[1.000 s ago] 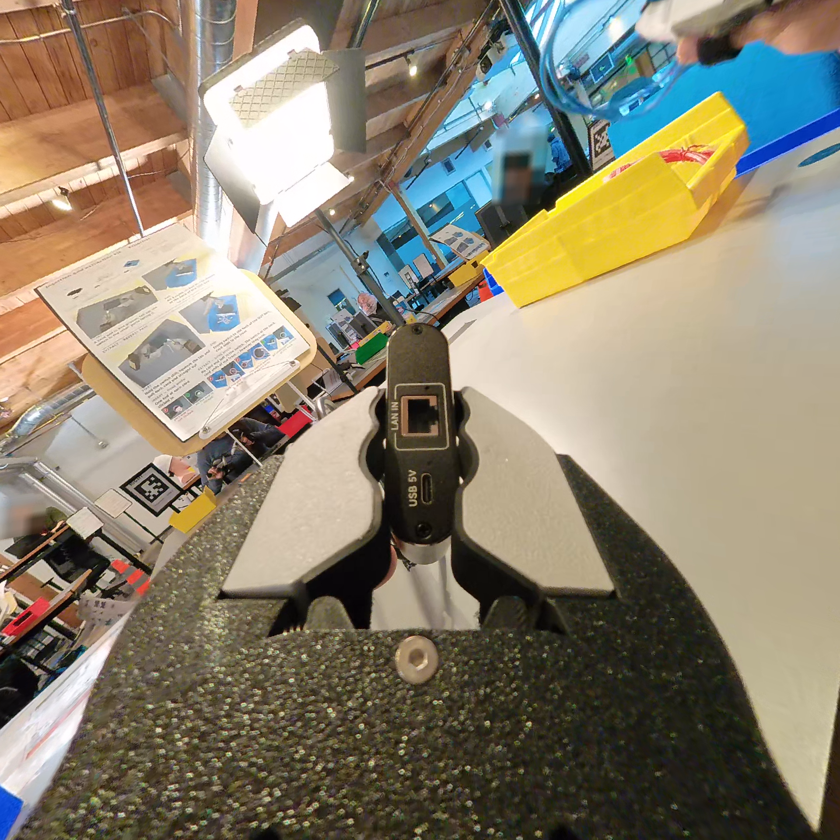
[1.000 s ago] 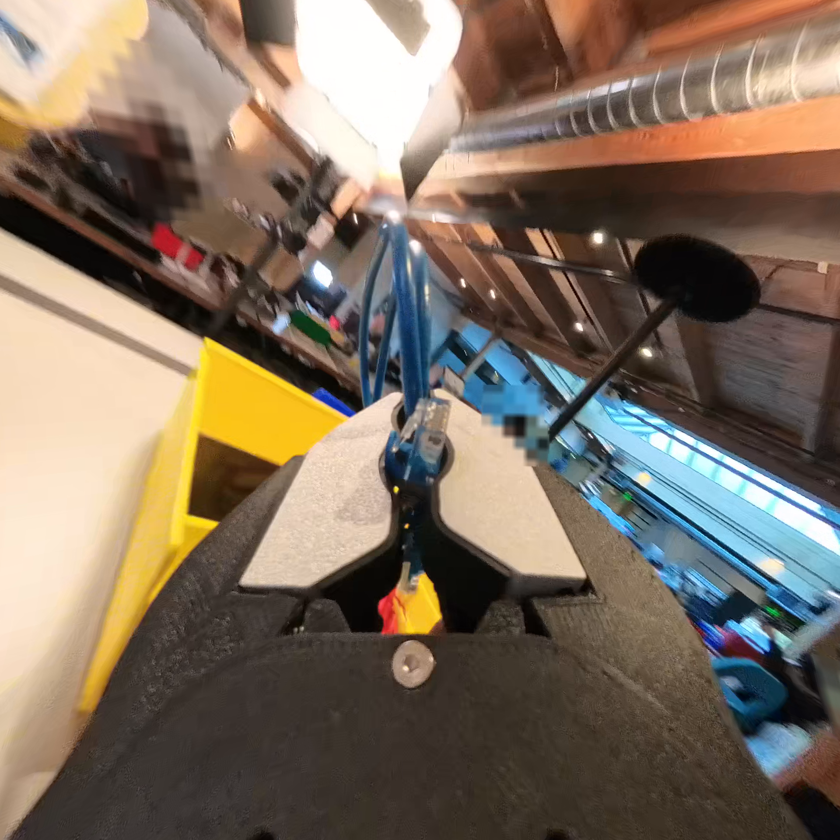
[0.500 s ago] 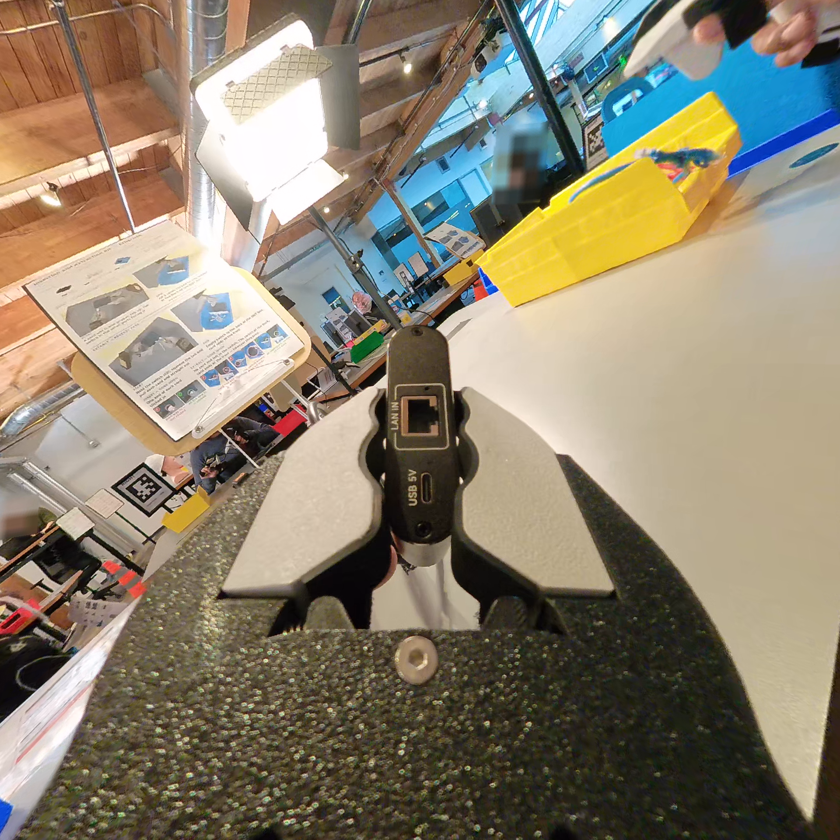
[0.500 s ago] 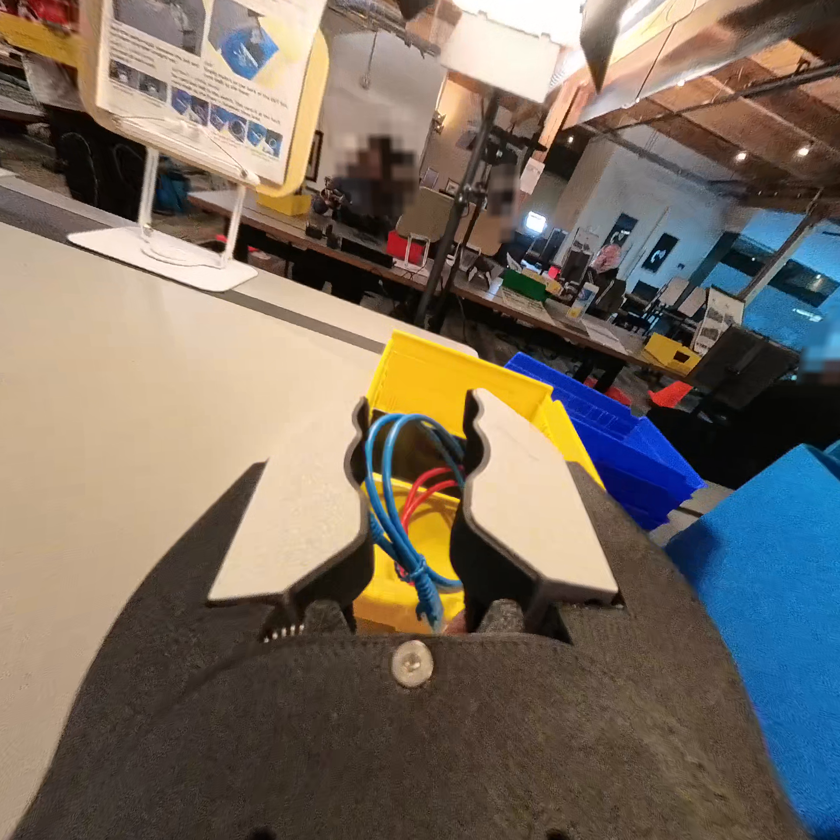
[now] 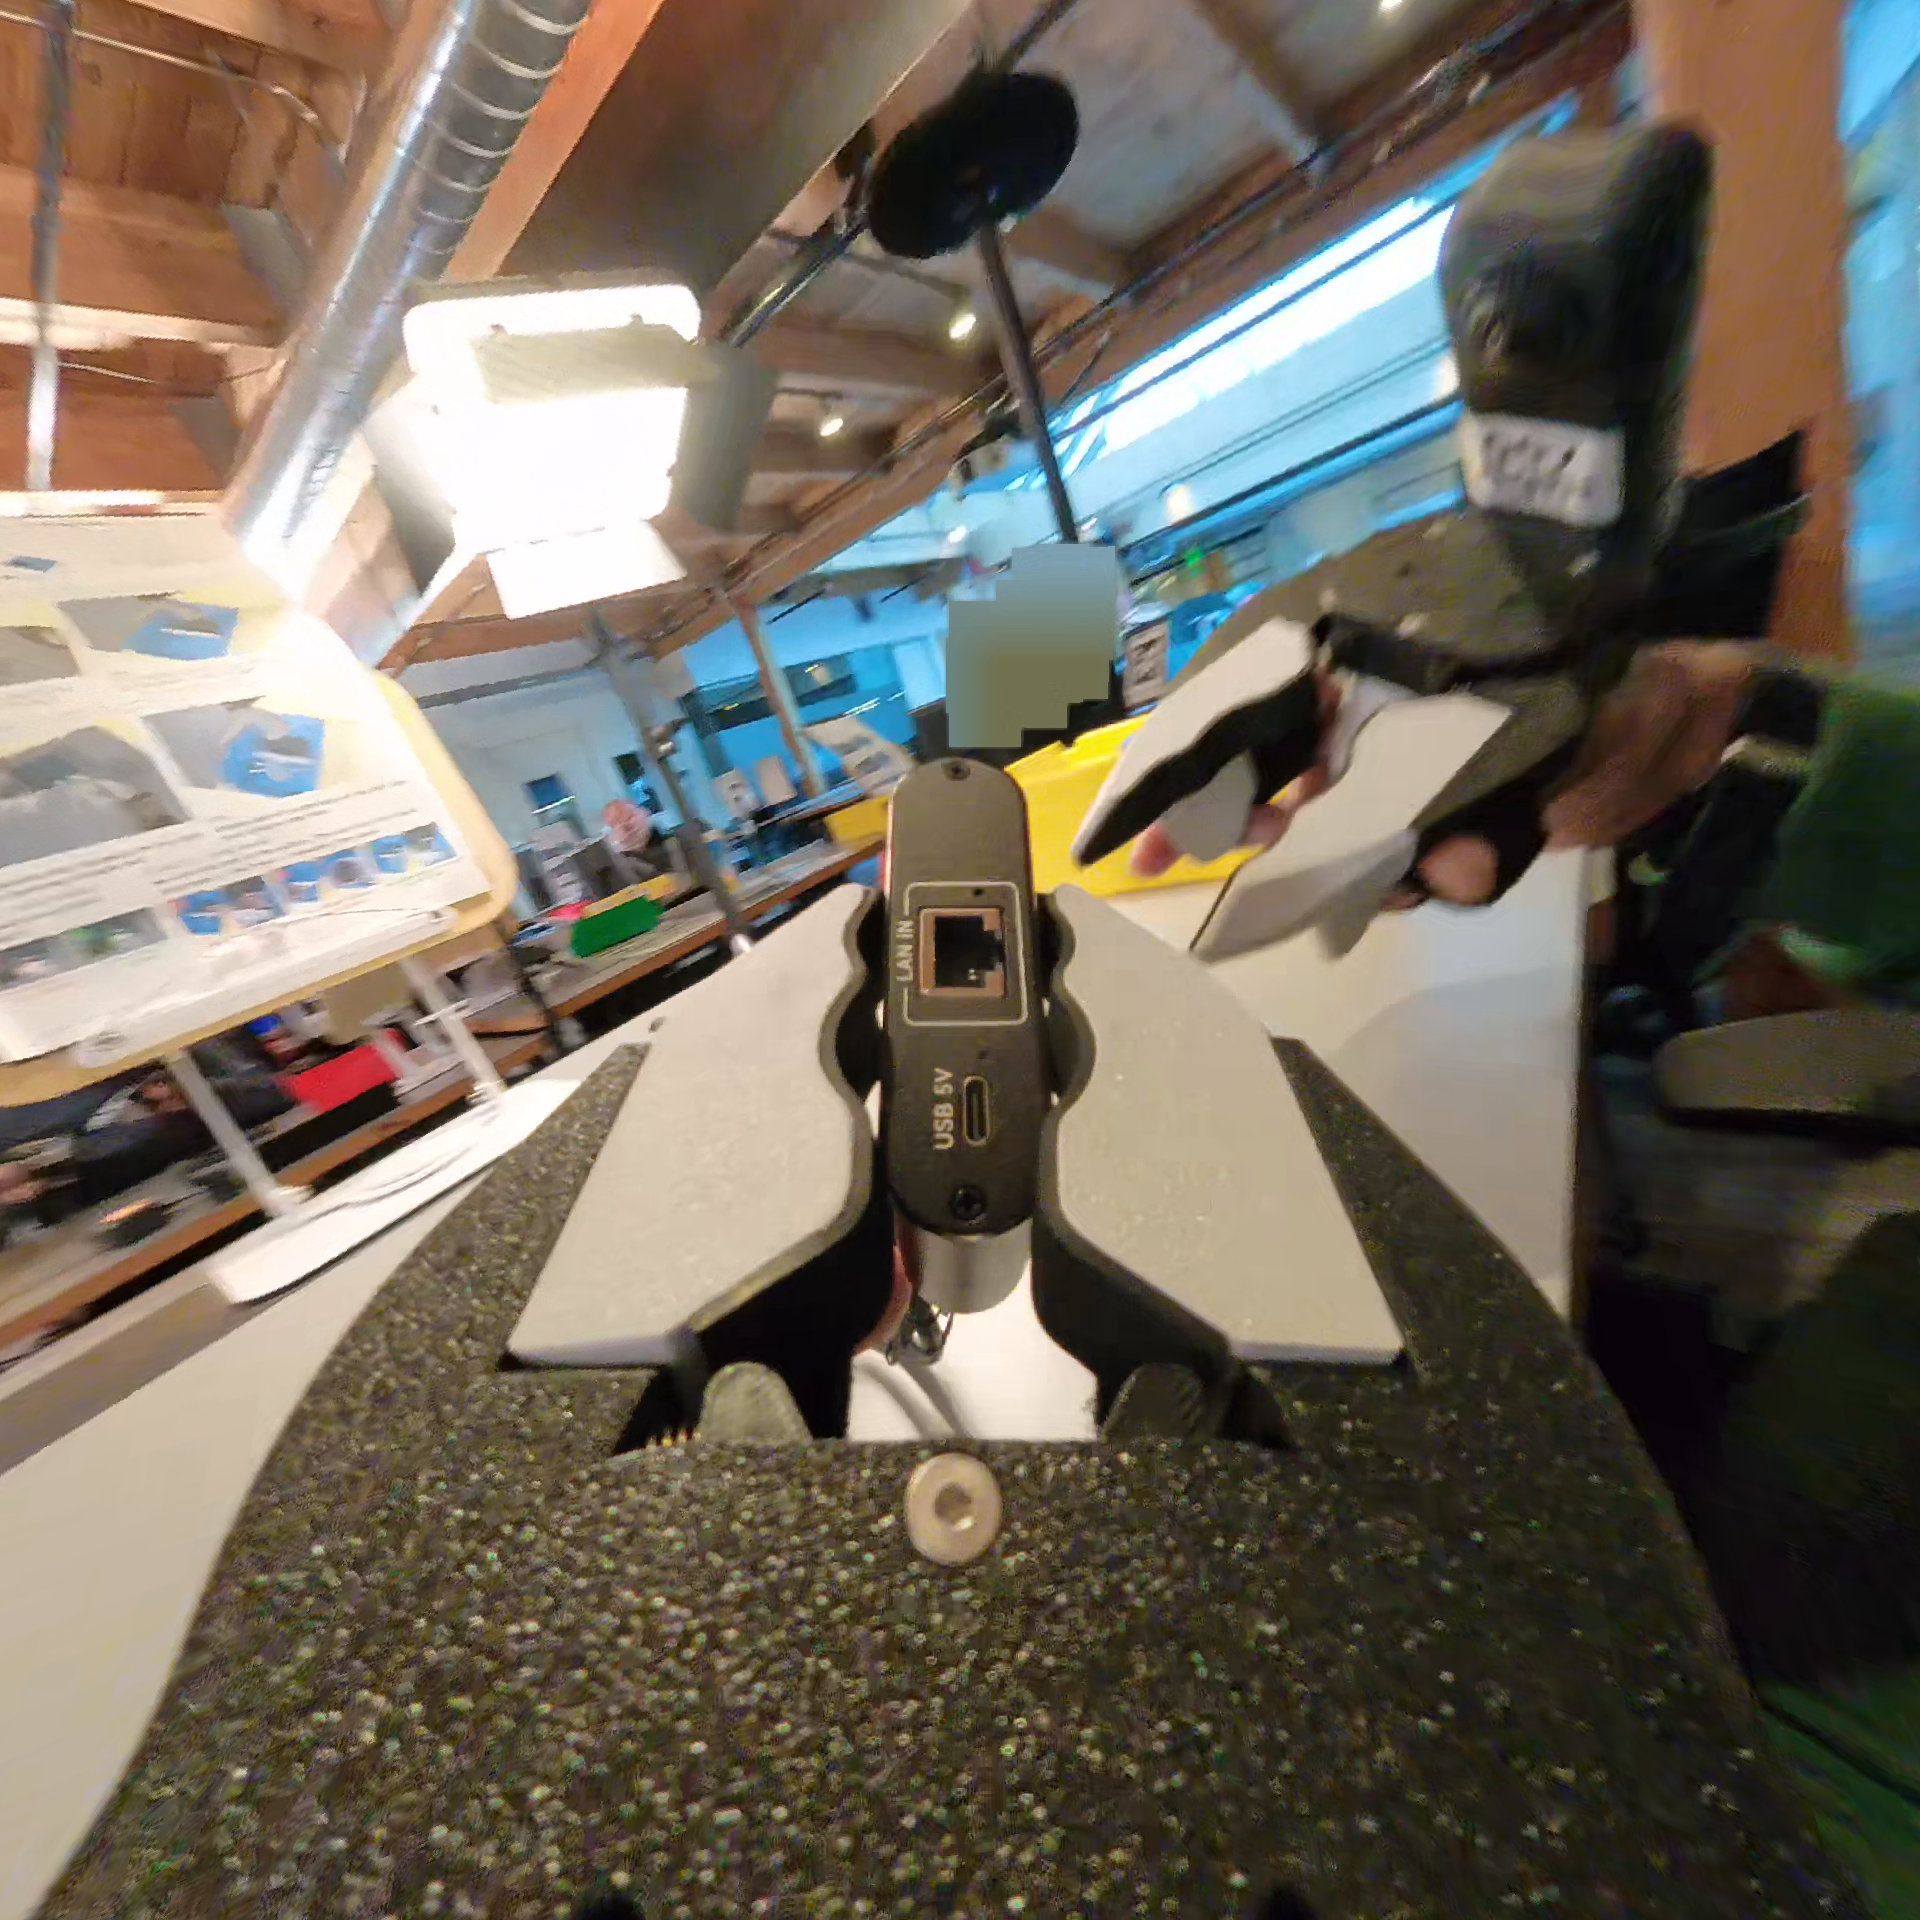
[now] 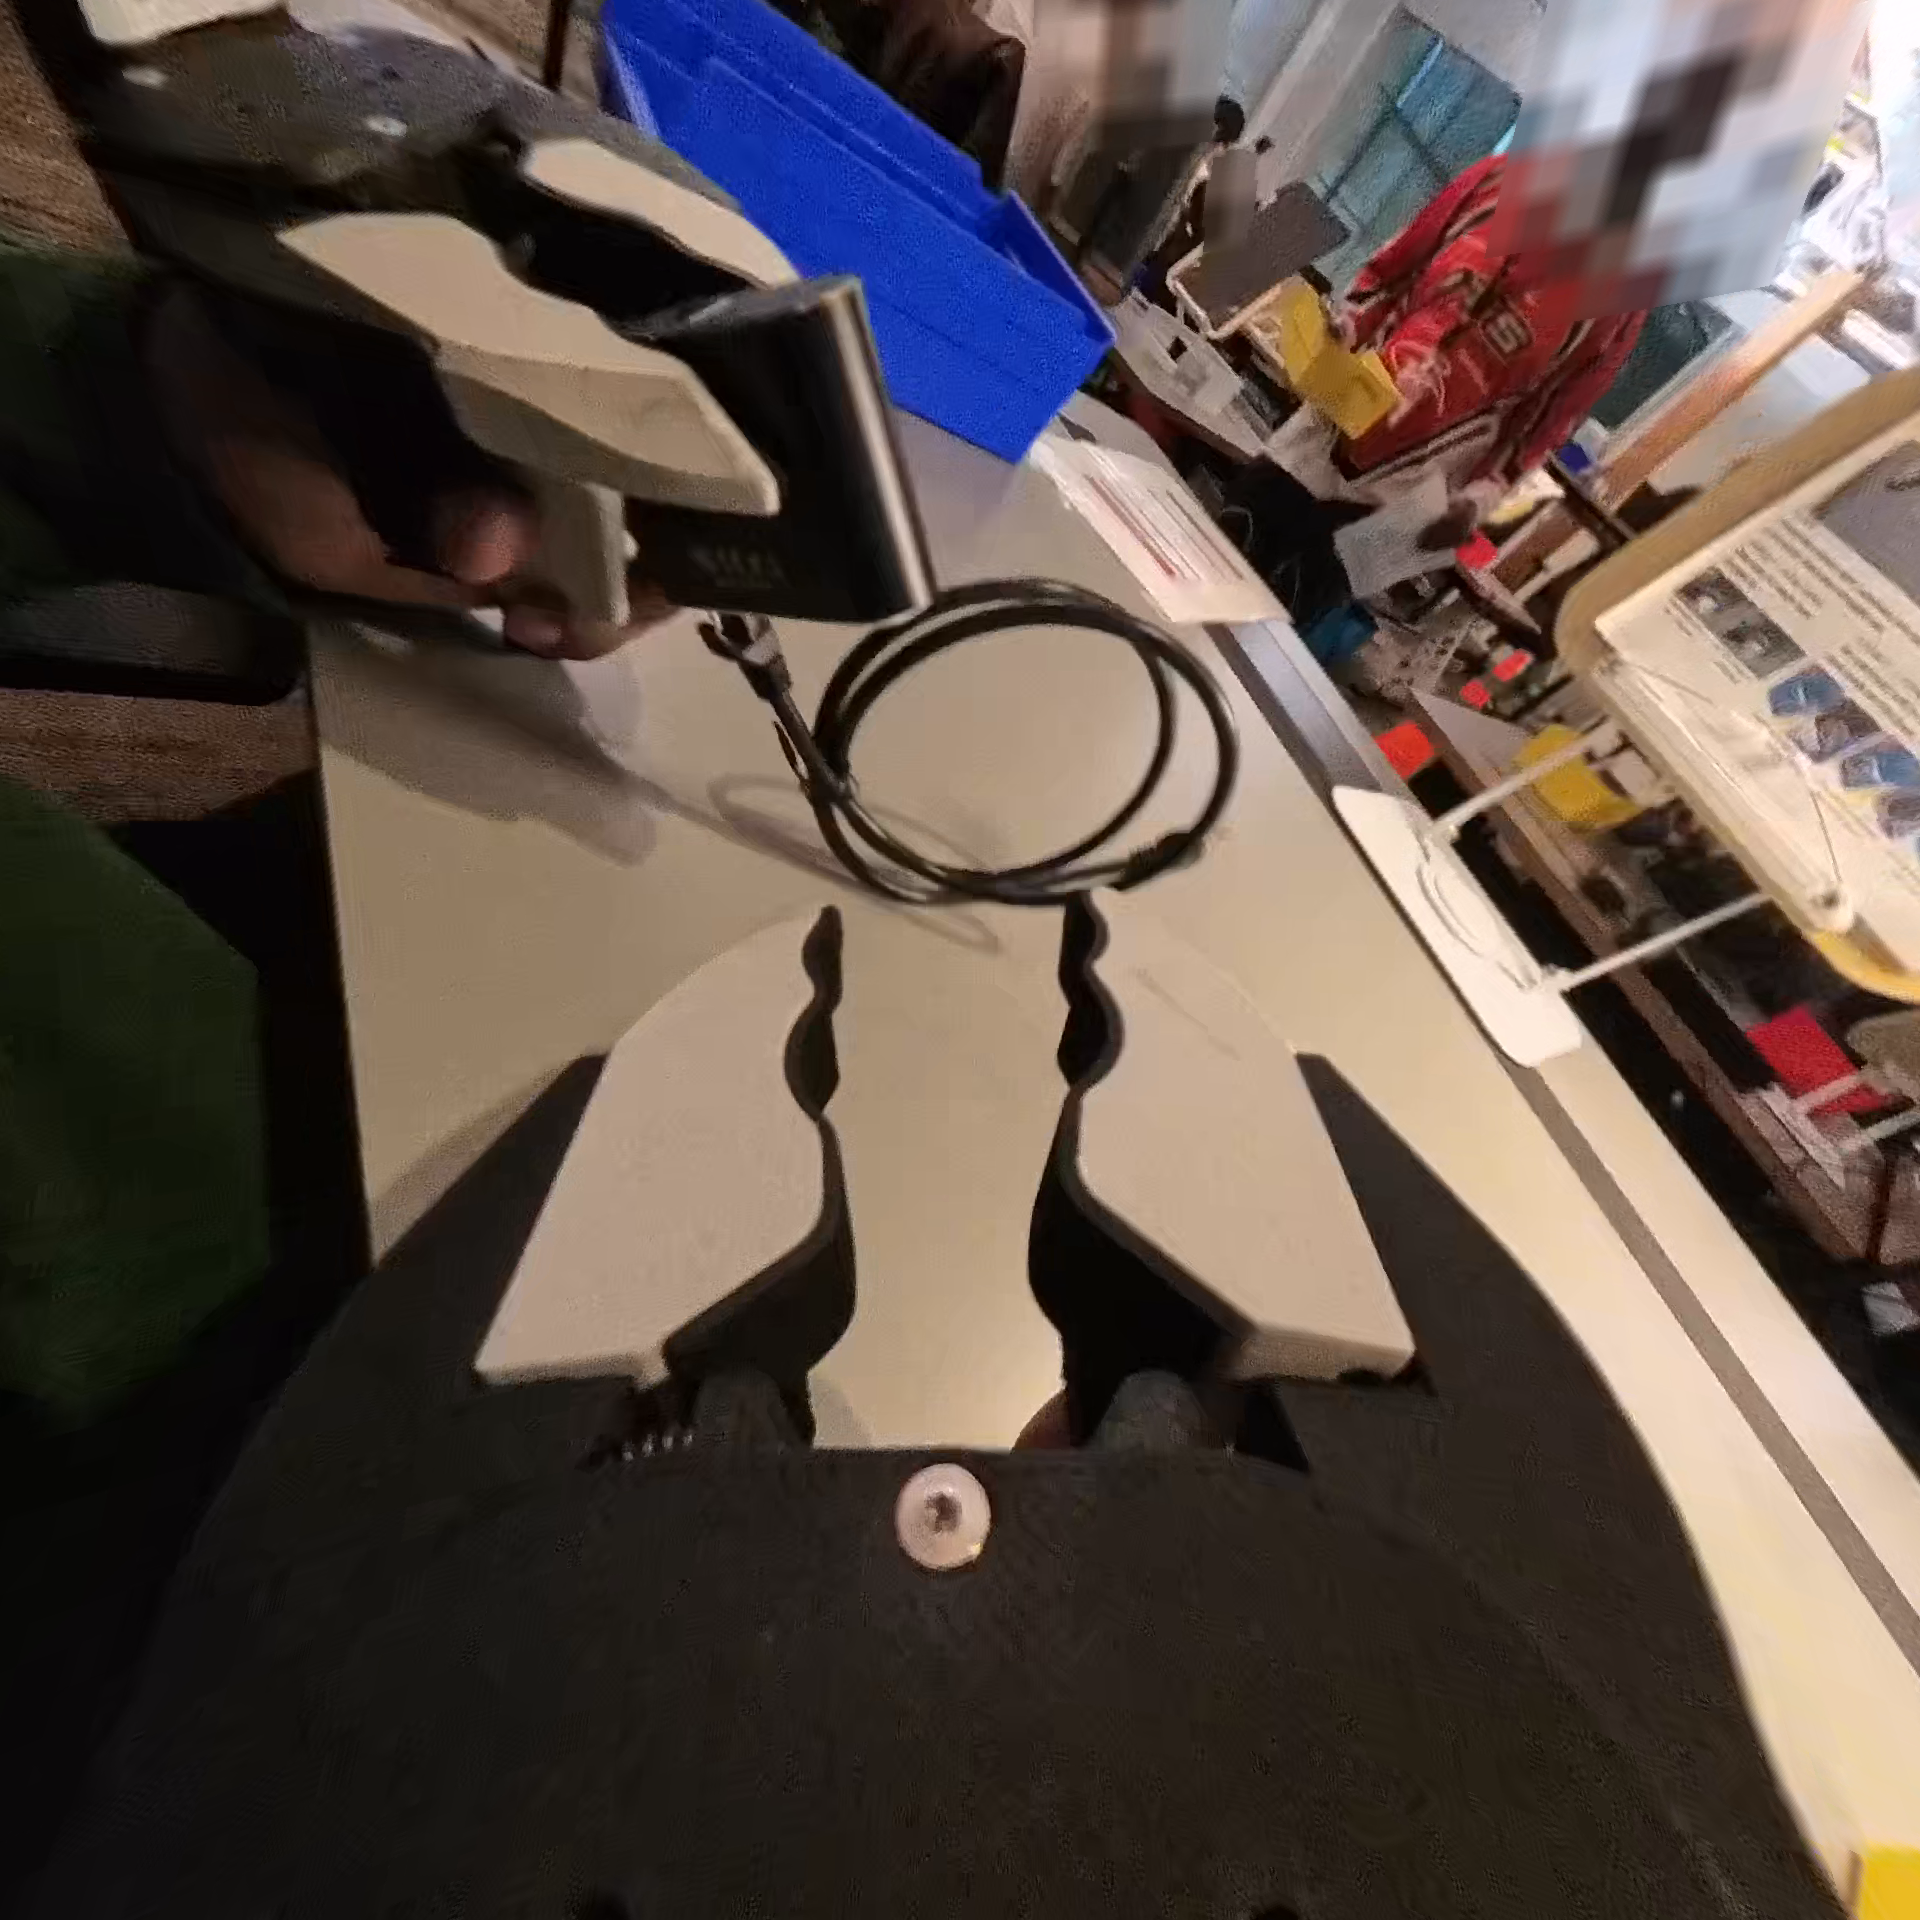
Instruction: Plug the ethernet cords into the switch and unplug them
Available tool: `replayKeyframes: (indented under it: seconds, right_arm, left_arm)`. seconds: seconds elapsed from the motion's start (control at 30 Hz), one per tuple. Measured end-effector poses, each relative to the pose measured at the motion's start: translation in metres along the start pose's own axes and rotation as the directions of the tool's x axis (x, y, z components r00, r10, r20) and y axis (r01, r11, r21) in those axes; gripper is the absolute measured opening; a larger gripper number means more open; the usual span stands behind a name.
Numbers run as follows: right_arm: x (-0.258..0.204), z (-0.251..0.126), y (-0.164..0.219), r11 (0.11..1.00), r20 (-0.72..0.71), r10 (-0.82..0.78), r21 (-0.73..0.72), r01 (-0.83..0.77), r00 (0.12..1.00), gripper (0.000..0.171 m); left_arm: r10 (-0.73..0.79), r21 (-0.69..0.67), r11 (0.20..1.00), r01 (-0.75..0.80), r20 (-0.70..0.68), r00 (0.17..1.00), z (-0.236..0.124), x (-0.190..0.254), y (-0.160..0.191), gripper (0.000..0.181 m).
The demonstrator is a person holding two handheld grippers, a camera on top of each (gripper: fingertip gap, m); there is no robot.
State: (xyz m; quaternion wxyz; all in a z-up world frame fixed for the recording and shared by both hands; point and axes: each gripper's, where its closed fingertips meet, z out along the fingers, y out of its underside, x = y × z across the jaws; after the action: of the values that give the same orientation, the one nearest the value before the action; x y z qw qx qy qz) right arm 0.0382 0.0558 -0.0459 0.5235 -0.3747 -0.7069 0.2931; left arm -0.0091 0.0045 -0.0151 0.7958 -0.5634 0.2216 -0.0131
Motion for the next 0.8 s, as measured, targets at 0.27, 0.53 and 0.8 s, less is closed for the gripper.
replayKeyframes:
  seconds: [0.27, 0.53, 0.8]
  right_arm:
    - [-0.040, 0.017, -0.040, 0.961, -0.069, -0.239, 0.124, 0.246, 0.968, 0.042]
    - [-0.048, 0.029, -0.023, 0.877, -0.136, -0.475, 0.002, 0.480, 0.869, 0.033]
    - [-0.014, 0.002, -0.026, 0.908, -0.184, -0.412, -0.002, 0.419, 0.893, 0.001]
  left_arm:
    - [-0.044, 0.072, 0.995, 0.068, -0.294, 0.955, -0.003, 0.046, -0.014, 0.027]
    - [-0.046, 0.106, 0.990, 0.096, -0.398, 0.916, -0.005, 0.066, -0.020, 0.027]
    - [0.117, -0.204, 0.960, -0.190, -0.323, 0.939, 0.003, 0.064, 0.022, 0.027]
